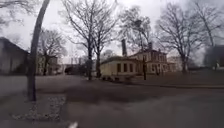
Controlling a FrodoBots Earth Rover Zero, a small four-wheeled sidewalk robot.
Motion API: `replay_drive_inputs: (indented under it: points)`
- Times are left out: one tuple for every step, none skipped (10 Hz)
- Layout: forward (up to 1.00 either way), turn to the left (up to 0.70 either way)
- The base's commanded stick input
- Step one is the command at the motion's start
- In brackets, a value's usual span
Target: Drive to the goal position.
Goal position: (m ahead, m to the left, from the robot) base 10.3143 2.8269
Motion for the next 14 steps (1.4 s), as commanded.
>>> replay_drive_inputs:
  points:
    - [1.0,0.0]
    - [1.0,0.0]
    - [1.0,0.0]
    - [1.0,0.0]
    - [1.0,0.0]
    - [1.0,0.0]
    - [1.0,0.4]
    - [1.0,0.4]
    - [1.0,0.4]
    - [1.0,0.4]
    - [1.0,0.4]
    - [1.0,0.4]
    - [1.0,0.4]
    - [1.0,0.4]
